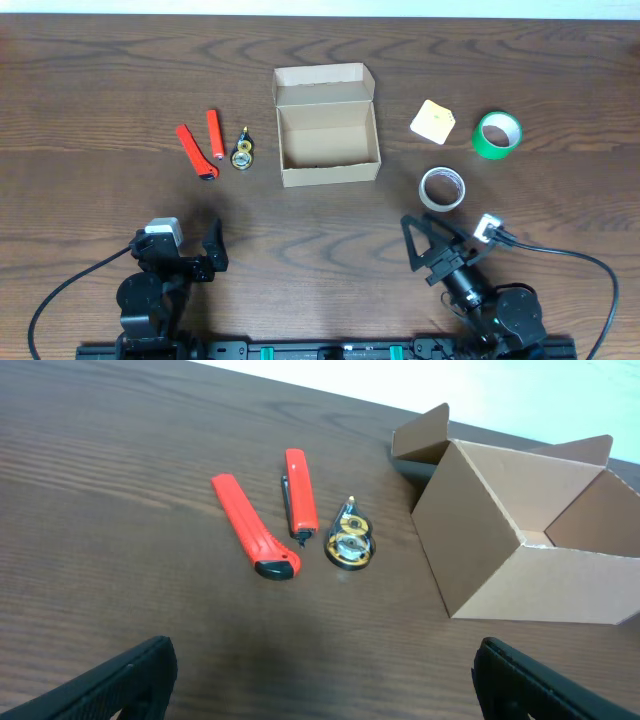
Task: Pack container
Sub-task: 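Reach right gripper to the green tape roll and grasp it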
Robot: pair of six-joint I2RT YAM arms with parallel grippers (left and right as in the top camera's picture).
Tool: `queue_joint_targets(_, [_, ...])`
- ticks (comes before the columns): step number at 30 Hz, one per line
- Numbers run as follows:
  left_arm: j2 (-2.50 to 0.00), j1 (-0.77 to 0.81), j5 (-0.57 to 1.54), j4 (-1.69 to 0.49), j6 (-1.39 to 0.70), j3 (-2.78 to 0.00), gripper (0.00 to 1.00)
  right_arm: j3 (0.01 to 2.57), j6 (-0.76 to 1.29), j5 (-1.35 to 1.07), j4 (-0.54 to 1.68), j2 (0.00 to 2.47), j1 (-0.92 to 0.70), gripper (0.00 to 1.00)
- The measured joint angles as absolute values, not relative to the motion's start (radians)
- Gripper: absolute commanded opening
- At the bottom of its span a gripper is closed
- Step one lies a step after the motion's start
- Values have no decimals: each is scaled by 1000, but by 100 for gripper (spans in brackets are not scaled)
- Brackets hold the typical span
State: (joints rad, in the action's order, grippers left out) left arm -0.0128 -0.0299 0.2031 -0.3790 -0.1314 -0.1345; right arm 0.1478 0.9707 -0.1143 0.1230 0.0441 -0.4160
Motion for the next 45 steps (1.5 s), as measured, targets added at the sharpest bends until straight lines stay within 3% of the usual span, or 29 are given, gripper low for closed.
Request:
queue_joint_targets(6, [-13,-30,203,-379,-132,-134,95,279,793,-78,131,327,-295,99])
queue_joint_targets(13, [-12,-30,203,-378,-132,-134,95,697,428,-70,265,847,-86,99])
queue_joint_targets(22, [-12,-30,203,-378,-131,-134,95,1107,147,76,456,1441,56,99])
queue_joint_targets(29, [-12,-30,203,-378,-131,-134,95,1178,30,186,391,1722,64,98])
queue_joint_targets(34, [-12,-30,203,-378,-132,-134,95,1178,2,210,348,1848,67,92])
queue_joint_targets(37, [-12,-30,203,-378,-131,-134,95,1178,-10,215,335,1889,67,82])
queue_joint_targets(40, [-12,-30,203,-378,-131,-134,95,1178,-27,219,306,1921,67,55])
queue_joint_targets(41, [-12,-30,203,-378,-131,-134,95,1178,-25,220,299,1928,67,28])
queue_joint_targets(42, [-12,-30,203,-378,-131,-134,95,1178,-35,221,288,1938,67,9])
queue_joint_targets(43, [-12,-30,203,-378,-131,-134,95,1178,-36,221,282,1945,67,1])
queue_joint_targets(45, [-12,-30,203,-378,-131,-134,95,1180,-36,223,273,1950,67,1])
